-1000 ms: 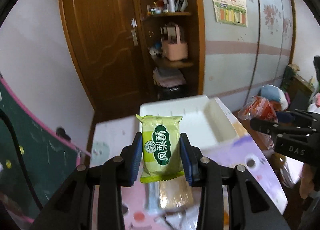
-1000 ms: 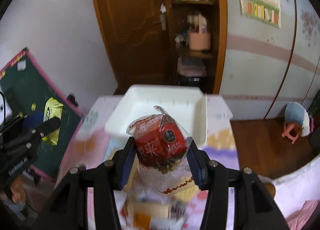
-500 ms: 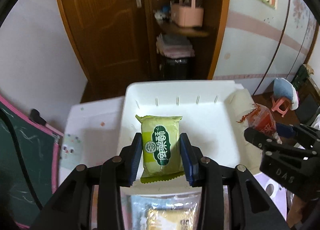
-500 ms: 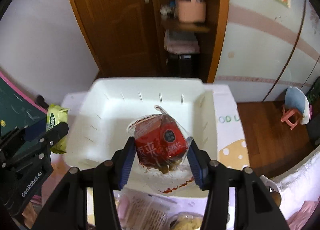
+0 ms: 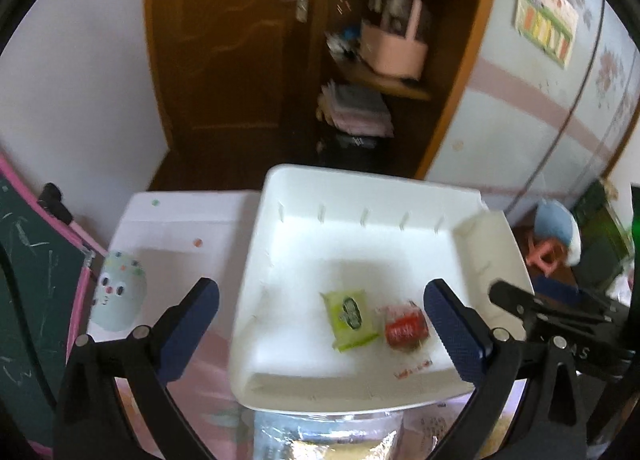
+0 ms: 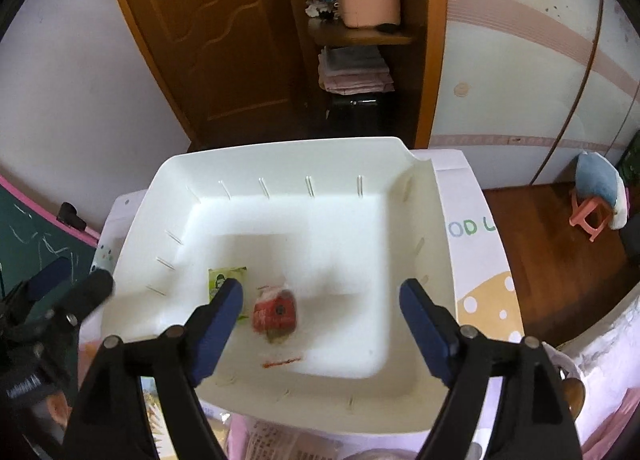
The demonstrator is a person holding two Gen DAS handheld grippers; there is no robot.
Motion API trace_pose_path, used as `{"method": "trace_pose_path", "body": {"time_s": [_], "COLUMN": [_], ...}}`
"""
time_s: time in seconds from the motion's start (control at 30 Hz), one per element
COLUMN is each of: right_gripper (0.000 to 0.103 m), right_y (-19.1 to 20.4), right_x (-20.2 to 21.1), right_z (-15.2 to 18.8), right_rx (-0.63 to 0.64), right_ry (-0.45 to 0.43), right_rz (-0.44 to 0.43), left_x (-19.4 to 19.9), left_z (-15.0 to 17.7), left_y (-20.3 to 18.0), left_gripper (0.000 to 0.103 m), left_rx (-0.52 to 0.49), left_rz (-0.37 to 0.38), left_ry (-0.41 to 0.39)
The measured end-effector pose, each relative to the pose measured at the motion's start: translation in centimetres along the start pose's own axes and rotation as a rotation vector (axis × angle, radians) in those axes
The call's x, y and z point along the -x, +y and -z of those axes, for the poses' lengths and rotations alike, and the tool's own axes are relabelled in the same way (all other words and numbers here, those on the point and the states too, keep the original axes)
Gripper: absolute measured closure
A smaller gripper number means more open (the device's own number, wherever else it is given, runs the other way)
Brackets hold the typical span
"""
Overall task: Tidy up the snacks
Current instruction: 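Carry both snacks into the white basket and open both tools, then withdraw both tools from the basket back over the snack pile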
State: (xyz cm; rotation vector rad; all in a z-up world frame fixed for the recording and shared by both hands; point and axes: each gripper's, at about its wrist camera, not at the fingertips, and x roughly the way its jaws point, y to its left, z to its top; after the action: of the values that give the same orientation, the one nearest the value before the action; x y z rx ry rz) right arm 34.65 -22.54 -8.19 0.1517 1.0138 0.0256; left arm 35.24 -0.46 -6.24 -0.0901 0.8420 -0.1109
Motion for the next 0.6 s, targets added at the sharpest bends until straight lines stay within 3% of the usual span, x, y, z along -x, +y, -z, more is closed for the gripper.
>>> {"method": "trace_pose_path", "body": {"time_s": [0.3,0.5,0.6], "right_gripper": [0.022,0.022,0.022], "right_y": [0.6,0.6,0.7], "right_x": [6.8,12.1,15.3], "right_z": [1.6,3.1,4.2], "right_rx": [0.045,0.057,0.084], "right_ry": [-0.116,-0.097,-0.133], "right_rz": [0.017,-0.013,0.003], "left_x": [6.5,12.8,15.8], "left_z": [0.5,1.4,1.9], "left_y": [-0.9,-1.7,-2.2], "left_gripper": [0.001,0.001,0.001], "left_rx": [-0.106,-0.152,-0.182], "left_rz": [-0.054,-0.038,-0.03], "left_ry": [-0.087,-0.124,-0.146]}}
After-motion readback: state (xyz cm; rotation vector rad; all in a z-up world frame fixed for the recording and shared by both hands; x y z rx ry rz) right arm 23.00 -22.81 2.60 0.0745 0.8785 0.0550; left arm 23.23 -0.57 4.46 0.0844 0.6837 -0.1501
